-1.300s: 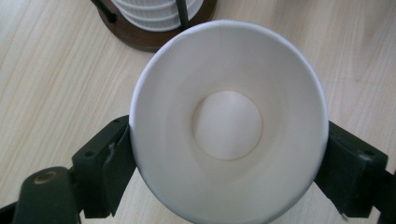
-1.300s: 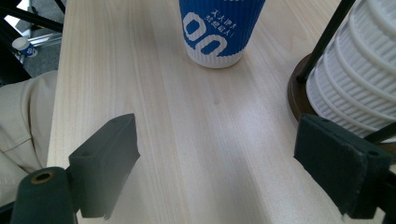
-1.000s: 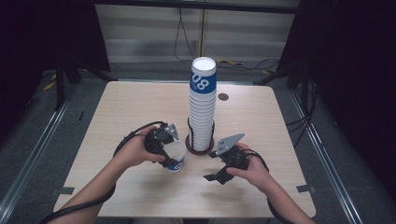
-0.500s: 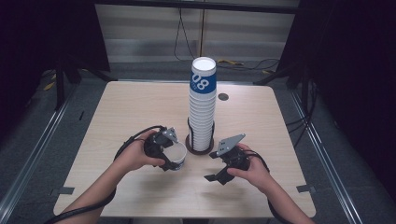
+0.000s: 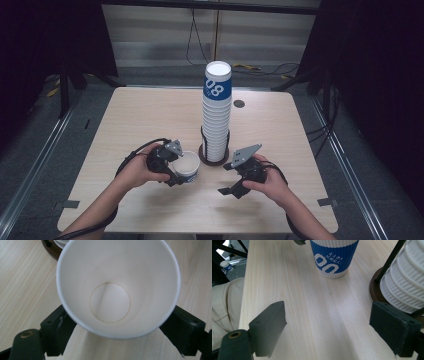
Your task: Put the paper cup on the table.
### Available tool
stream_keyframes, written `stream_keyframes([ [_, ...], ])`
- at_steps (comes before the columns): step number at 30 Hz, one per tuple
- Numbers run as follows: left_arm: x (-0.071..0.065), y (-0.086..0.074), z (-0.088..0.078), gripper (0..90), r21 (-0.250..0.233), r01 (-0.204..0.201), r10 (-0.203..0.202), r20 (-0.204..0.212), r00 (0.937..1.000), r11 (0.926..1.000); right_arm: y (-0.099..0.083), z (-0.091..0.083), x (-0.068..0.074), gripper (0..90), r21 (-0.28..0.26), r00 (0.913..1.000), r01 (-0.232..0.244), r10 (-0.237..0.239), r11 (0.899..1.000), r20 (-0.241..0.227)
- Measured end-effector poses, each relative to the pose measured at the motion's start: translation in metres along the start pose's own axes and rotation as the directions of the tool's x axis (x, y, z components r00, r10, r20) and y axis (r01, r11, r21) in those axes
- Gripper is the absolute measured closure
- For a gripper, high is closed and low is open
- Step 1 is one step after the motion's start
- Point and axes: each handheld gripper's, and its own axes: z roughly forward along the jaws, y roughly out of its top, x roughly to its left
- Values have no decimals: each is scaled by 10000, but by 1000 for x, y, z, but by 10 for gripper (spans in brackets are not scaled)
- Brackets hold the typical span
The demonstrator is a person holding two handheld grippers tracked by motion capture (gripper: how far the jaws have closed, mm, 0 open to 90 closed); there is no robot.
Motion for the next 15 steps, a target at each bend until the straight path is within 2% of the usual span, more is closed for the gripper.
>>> stream_keyframes([
  [7, 1, -12, -6, 167, -246, 191, -194, -130, 9997, 9995, 0, -1, 0, 129, 21, 10000, 40, -41, 10000, 34],
  [12, 2, -23, -10, 167, -195, 151, -162, -567, 9983, 9997, -3, -3, 0, 129, 7, 10000, -35, 35, 10000, 87],
  [15, 4, -32, -11, 167, -487, 502, -517, -298, 9982, 9976, -8, -4, 1, 130, -43, 9998, -172, 172, 9998, 115],
])
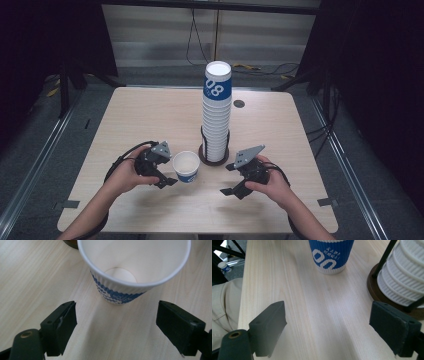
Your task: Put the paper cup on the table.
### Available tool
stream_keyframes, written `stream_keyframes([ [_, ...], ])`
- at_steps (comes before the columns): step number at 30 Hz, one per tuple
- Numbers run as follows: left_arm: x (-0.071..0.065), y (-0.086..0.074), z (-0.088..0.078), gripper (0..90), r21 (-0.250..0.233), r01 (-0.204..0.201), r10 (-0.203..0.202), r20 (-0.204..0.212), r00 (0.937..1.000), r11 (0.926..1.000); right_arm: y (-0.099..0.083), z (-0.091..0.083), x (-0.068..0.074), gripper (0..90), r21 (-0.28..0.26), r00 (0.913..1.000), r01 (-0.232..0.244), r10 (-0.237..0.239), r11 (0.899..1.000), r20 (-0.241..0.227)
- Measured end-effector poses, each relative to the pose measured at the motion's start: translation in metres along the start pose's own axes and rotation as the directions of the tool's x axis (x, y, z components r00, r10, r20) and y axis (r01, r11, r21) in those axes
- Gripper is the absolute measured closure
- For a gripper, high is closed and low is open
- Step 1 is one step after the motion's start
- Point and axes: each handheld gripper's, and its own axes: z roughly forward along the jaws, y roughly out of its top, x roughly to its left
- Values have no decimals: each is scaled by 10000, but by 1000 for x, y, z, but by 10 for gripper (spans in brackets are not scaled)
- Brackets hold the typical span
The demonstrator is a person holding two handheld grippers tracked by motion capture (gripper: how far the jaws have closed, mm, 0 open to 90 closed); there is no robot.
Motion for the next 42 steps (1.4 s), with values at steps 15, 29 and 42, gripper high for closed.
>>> stream_keyframes([
  [15, 9, -31, -2, 165, -50, 275, -276, -354, 9990, 9996, -29, -8, -6, 130, 112, 9979, -478, 472, 9988, 442],
  [29, 14, -51, -1, 164, -189, 644, -655, -640, 9958, 9977, -57, -18, -10, 130, 72, 9906, -996, 985, 9950, 949],
  [42, 18, -68, -2, 166, -409, 620, -666, -1227, 9902, 9972, -77, -21, -17, 131, -30, 9811, -1224, 1215, 9925, 1504],
])
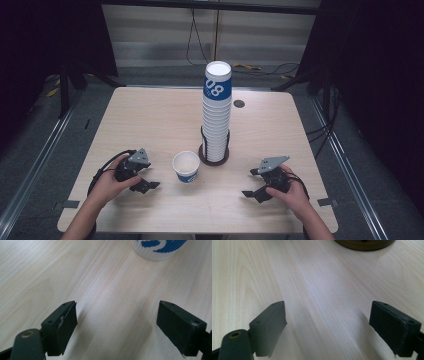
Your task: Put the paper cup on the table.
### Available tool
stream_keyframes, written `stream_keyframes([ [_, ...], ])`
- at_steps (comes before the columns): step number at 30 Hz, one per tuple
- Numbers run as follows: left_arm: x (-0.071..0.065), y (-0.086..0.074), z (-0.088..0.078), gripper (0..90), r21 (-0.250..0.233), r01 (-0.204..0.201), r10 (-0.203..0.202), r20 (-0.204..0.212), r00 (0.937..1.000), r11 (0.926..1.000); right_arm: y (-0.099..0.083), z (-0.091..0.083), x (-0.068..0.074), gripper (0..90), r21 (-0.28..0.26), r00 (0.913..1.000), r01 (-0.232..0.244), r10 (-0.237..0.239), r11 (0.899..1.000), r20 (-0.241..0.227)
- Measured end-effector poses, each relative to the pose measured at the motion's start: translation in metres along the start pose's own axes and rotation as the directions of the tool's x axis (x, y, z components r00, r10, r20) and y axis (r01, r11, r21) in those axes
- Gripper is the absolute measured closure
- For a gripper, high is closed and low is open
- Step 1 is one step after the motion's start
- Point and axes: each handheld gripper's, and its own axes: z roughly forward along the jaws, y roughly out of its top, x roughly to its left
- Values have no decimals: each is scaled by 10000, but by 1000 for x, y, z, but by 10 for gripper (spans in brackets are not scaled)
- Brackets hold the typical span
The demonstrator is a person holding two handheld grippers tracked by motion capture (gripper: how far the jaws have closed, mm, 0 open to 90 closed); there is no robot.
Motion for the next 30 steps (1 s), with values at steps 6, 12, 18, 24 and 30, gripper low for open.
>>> stream_keyframes([
  [6, 0, -5, 3, 162, -32, 48, -48, -9, 10000, 10000, -6, 0, -3, 131, 20, 9998, 6, -6, 10000, 194],
  [12, 2, -11, 4, 154, -470, 89, -84, 106, 9999, 9989, -12, -1, -8, 132, -255, 9991, -111, 122, 9996, 399],
  [18, 3, -15, 4, 151, -756, 3, 6, 116, 9999, 9971, -15, -1, -7, 126, -328, 9975, 83, -60, 9994, 709],
  [24, 4, -20, 5, 129, -1166, 14, 4, 155, 9999, 9932, -16, 0, -8, 123, -412, 9972, 60, -29, 9991, 742],
  [30, 5, -24, 6, 111, -1530, 11, 23, 218, 9998, 9882, -16, 0, -8, 119, -401, 9971, 57, -26, 9992, 763],
])
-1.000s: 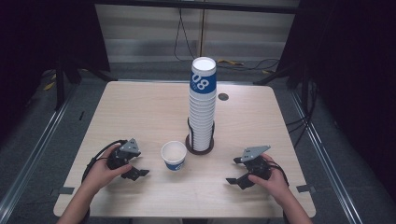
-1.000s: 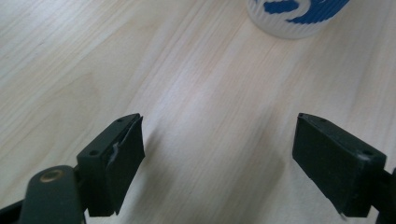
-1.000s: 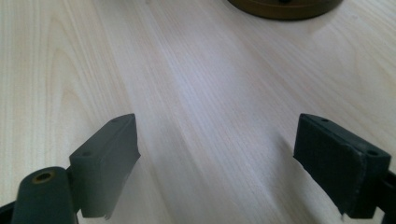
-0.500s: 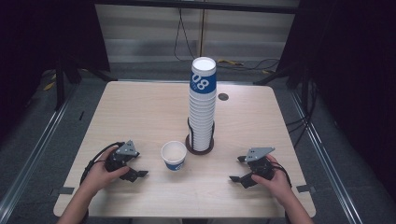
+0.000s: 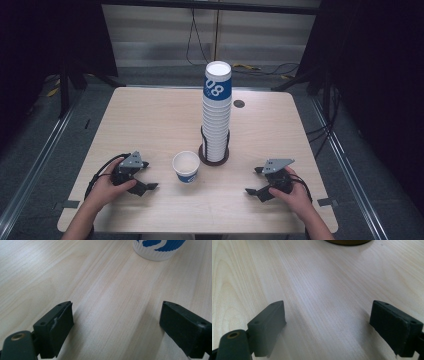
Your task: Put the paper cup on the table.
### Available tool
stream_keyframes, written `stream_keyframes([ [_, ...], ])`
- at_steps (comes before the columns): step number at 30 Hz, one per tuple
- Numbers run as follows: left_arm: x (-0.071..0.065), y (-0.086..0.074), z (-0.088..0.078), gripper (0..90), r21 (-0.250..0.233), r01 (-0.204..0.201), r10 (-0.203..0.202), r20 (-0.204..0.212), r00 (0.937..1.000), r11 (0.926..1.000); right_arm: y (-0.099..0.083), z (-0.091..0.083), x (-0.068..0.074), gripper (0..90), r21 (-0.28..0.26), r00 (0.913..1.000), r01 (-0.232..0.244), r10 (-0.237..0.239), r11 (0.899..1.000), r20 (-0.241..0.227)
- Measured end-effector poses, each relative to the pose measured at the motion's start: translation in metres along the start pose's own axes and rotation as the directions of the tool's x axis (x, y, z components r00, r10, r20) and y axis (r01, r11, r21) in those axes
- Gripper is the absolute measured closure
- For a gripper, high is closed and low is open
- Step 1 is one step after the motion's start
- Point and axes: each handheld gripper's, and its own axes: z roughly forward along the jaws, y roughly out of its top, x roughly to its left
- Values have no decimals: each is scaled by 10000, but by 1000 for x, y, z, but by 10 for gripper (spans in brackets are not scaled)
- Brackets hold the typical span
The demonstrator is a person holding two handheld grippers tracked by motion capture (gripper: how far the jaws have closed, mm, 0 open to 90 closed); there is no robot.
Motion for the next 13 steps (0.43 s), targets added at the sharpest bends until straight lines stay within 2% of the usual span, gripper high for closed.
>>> stream_keyframes([
  [6, 0, -1, 2, 74, -143, -5, 5, -12, 10000, 9999, 0, 0, 0, 117, 4, 10000, -15, 15, 10000, 6],
  [13, 0, 0, 3, 53, -44, -40, 40, 28, 10000, 10000, 0, 0, 0, 116, 8, 10000, -21, 21, 10000, 7],
])
